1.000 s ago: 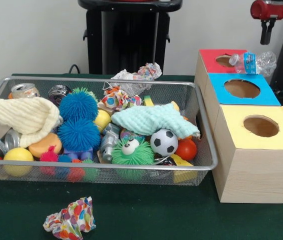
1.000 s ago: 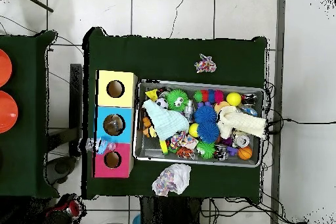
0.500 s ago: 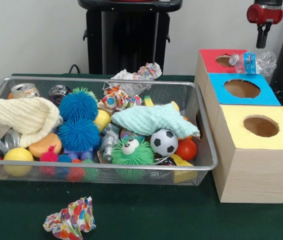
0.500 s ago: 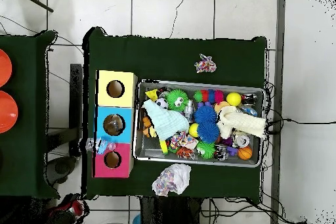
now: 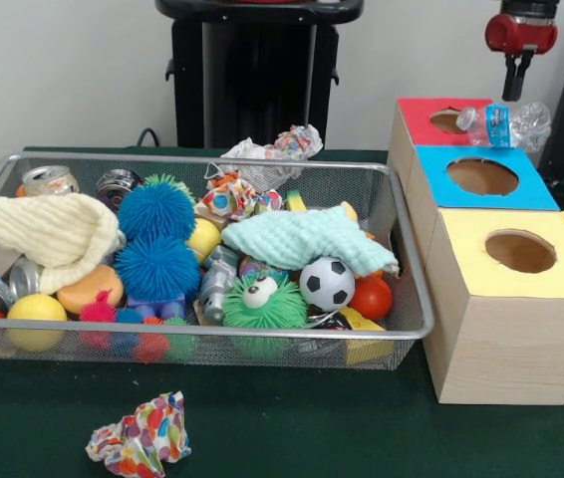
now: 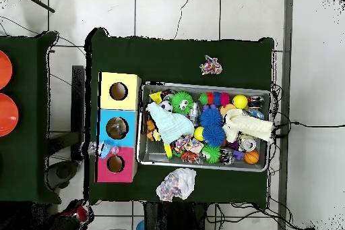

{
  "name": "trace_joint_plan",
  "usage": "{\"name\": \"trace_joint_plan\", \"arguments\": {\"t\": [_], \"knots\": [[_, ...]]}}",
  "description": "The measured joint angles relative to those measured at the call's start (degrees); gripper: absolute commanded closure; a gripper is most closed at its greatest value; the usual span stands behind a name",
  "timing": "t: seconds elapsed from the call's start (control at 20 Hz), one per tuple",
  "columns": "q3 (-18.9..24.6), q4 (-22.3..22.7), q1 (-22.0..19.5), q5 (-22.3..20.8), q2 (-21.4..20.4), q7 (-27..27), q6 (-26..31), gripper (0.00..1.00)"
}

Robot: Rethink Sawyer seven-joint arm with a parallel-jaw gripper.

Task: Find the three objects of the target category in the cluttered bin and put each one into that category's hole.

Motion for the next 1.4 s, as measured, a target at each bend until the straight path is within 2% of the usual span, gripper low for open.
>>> {"name": "trace_joint_plan", "arguments": {"t": [1.4], "knots": [[0.01, -0.02, 1.02, 0.02, 3.45, 0.0, -0.24, 1.0]]}}
